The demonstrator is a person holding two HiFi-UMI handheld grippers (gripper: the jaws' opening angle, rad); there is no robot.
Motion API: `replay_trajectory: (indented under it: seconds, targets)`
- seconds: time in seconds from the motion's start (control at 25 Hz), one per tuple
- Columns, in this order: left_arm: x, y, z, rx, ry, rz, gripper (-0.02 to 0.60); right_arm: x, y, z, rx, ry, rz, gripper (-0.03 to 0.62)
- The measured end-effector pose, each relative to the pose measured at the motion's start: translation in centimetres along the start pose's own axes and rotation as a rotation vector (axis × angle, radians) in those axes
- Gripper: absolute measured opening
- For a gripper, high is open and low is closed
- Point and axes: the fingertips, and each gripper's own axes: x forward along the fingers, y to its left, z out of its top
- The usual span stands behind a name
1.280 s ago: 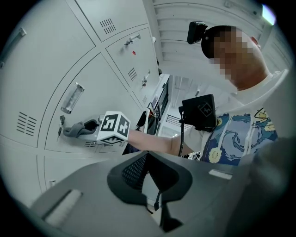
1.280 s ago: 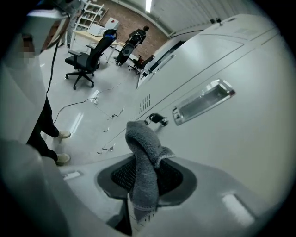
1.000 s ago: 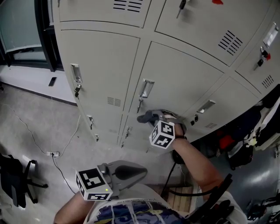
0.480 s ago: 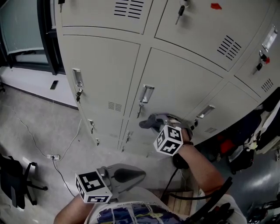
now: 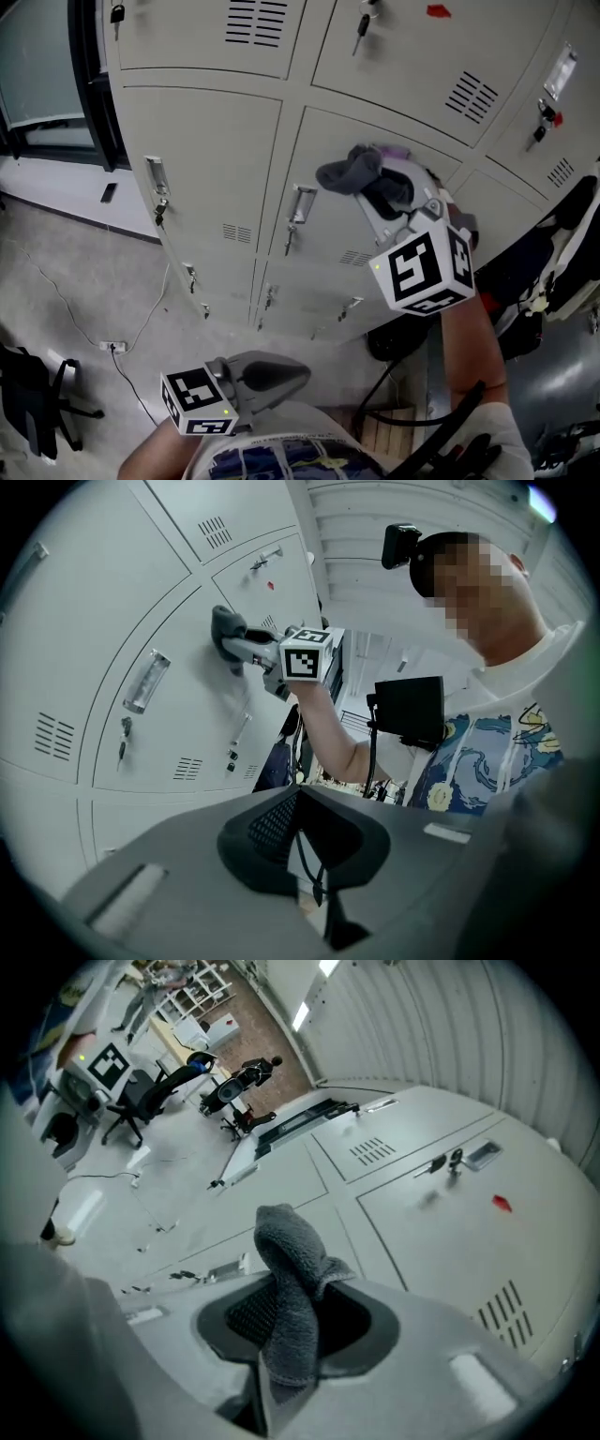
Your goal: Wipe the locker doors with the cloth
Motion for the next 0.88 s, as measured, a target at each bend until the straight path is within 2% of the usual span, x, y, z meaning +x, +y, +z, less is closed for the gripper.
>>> replay_trajectory:
  seconds: [0.12,0.2,0.4,0.88]
  targets:
    - [0.1,-0.2,-0.1,0.001,0.0,0.0,0.002,0.4,-2.2,-0.1,-0.001,0.004,-0.075,0.11]
    - [-0.1,-0.2,-0.3,0.0,0.0,0.005,0.002,1.3,-1.9,-0.5,0.004,0.012,-0.069,0.11]
    - [-0.8,0.0,-0.3,-0.009,0.0,0.03,0.002,3.0,1.8,-1.3,0.007,0.032,0.023,0.11]
    - [-0.9,-0.5,-0.3,-0.01,0.003,0.039,0.002,6.3,12.4,-5.1,-0.001,0.112,0.247,0.11]
